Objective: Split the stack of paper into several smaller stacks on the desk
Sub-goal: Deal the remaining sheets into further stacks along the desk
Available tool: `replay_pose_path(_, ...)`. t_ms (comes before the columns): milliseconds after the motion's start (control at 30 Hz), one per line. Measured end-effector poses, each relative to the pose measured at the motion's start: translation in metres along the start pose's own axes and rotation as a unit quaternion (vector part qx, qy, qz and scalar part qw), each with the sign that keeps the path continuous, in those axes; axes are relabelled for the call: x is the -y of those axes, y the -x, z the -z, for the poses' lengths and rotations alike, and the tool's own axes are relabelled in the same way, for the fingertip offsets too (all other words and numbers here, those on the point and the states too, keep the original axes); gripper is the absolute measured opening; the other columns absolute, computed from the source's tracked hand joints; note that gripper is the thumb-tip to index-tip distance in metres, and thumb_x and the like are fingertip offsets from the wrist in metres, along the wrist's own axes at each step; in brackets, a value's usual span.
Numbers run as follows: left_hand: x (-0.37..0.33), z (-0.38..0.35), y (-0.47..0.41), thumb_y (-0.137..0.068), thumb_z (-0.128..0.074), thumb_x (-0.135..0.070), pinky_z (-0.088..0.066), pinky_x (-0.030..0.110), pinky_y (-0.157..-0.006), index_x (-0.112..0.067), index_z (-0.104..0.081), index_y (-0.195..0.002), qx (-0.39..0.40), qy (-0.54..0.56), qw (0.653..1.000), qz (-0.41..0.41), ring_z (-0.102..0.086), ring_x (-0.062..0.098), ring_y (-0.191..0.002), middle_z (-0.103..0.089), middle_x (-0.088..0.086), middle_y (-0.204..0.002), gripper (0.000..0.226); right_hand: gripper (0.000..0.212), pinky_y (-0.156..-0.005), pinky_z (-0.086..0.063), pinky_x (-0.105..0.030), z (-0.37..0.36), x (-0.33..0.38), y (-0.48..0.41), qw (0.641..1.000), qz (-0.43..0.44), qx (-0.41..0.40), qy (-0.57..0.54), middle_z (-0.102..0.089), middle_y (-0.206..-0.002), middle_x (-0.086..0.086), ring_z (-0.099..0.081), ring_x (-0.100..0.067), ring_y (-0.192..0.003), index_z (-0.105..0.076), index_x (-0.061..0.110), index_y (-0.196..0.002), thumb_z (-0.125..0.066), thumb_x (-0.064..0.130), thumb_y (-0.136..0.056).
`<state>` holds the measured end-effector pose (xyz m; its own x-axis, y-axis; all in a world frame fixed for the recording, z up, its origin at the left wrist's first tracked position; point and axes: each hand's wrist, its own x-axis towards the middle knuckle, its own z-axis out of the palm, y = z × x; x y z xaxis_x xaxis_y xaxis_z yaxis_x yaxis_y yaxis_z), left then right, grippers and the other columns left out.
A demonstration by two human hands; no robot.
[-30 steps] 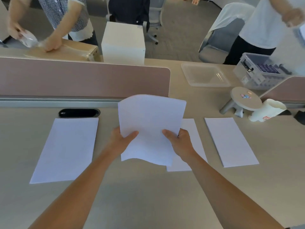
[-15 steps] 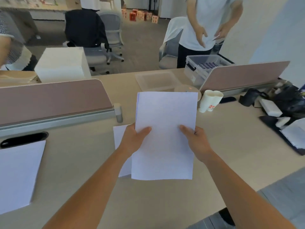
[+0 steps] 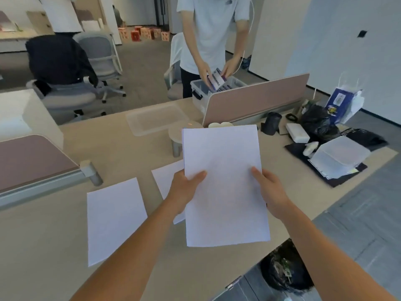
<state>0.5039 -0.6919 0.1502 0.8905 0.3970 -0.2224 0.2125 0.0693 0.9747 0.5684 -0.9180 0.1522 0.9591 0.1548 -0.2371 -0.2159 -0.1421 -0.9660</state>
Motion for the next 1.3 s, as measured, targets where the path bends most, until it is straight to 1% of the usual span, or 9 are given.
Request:
replay_pose_path(200, -0.007, -0.041, -0.051, -0.087, -0.072, -0.030, -0.056, 0.035, -0.082, -0.029, -0.066, -0.092, 0.060, 0.020, 0.998, 0.027, -0.067, 0.016, -0.088, -0.070, -0.007, -0.094, 0.007, 0.034, -0.063, -0.053, -0.025, 0.015, 0.010, -0.018, 0.994, -0.013, -0.072, 0.086, -0.074, -0.092, 0.001, -0.069, -0.013, -0.076, -0.071, 0.016, -0.092, -0.050, 0.041, -0.100)
replay_pose_path(433, 0.002, -0.076, -0.087, -0.090, -0.068, -0.028, -0.048, 0.026, -0.065, -0.021, -0.066, -0.093, 0.088, 0.052, 0.990, 0.093, -0.061, 0.010, -0.078, -0.067, -0.006, -0.087, 0.007, 0.037, -0.071, -0.054, -0.034, 0.040, 0.014, -0.054, 0.984, -0.026, -0.097, 0.146, -0.068, -0.084, -0.004, -0.063, -0.019, -0.071, -0.068, 0.008, -0.090, -0.049, 0.037, -0.102)
replay_pose_path(600, 0.012, -0.119, -0.128, -0.091, -0.062, -0.023, -0.048, 0.031, -0.083, -0.021, -0.061, -0.082, 0.085, 0.013, 0.989, 0.121, -0.060, 0.018, -0.082, -0.063, -0.006, -0.081, 0.009, 0.040, -0.078, -0.056, -0.042, 0.072, 0.000, -0.111, 0.982, -0.040, -0.093, 0.157, -0.068, -0.089, -0.006, -0.063, -0.023, -0.077, -0.069, 0.002, -0.101, -0.052, 0.038, -0.100)
replay_pose_path(767, 0.025, -0.173, -0.173, -0.091, -0.060, -0.019, -0.044, 0.028, -0.079, -0.021, -0.058, -0.073, 0.077, -0.037, 0.987, 0.135, -0.058, 0.018, -0.078, -0.062, -0.002, -0.081, 0.018, 0.037, -0.068, -0.053, -0.031, 0.118, -0.024, -0.183, 0.980, -0.079, -0.086, 0.163, -0.068, -0.089, -0.006, -0.063, -0.022, -0.074, -0.070, 0.006, -0.102, -0.052, 0.038, -0.100)
replay_pose_path(867, 0.042, -0.211, -0.204, -0.089, -0.059, -0.023, -0.053, 0.034, -0.080, -0.016, -0.065, -0.087, 0.068, -0.054, 0.980, 0.181, -0.066, 0.025, -0.085, -0.068, 0.004, -0.086, 0.009, 0.029, -0.068, -0.049, -0.032, 0.151, -0.040, -0.235, 0.977, -0.092, -0.063, 0.180, -0.065, -0.086, -0.008, -0.059, -0.023, -0.074, -0.069, 0.008, -0.096, -0.055, 0.033, -0.099)
replay_pose_path(933, 0.059, -0.240, -0.222, -0.088, -0.056, -0.021, -0.060, 0.041, -0.078, -0.011, -0.066, -0.104, 0.074, -0.059, 0.970, 0.223, -0.069, 0.028, -0.089, -0.070, 0.009, -0.096, 0.021, 0.023, -0.066, -0.045, -0.031, 0.175, -0.055, -0.271, 0.974, -0.101, -0.049, 0.197, -0.062, -0.084, -0.008, -0.056, -0.022, -0.072, -0.068, 0.011, -0.093, -0.056, 0.029, -0.099)
replay_pose_path(1033, 0.084, -0.282, -0.243, -0.091, -0.049, -0.015, -0.058, 0.033, -0.066, -0.010, -0.062, -0.116, 0.084, -0.054, 0.953, 0.286, -0.066, 0.026, -0.083, -0.068, 0.008, -0.098, 0.029, 0.025, -0.066, -0.044, -0.031, 0.205, -0.079, -0.323, 0.964, -0.122, -0.019, 0.235, -0.062, -0.083, -0.010, -0.054, -0.023, -0.071, -0.069, 0.010, -0.095, -0.057, 0.032, -0.097)
replay_pose_path(1233, 0.097, -0.342, -0.291, -0.093, -0.042, -0.010, -0.061, 0.034, -0.076, -0.018, -0.065, -0.102, 0.072, -0.066, 0.940, 0.328, -0.069, 0.022, -0.086, -0.073, 0.004, -0.098, 0.026, 0.039, -0.078, -0.046, -0.035, 0.232, -0.099, -0.417, 0.941, -0.138, 0.025, 0.308, -0.068, -0.109, -0.018, -0.061, -0.029, -0.090, -0.069, 0.007, -0.112, -0.057, 0.040, -0.095)
replay_pose_path(1300, 0.105, -0.351, -0.310, -0.092, -0.039, -0.011, -0.061, 0.036, -0.079, -0.017, -0.065, -0.110, 0.065, -0.076, 0.941, 0.324, -0.072, 0.023, -0.094, -0.074, 0.004, -0.104, 0.032, 0.048, -0.085, -0.046, -0.036, 0.234, -0.103, -0.441, 0.932, -0.142, 0.037, 0.332, -0.063, -0.122, -0.019, -0.061, -0.034, -0.106, -0.061, 0.005, -0.126, -0.053, 0.042, -0.097)
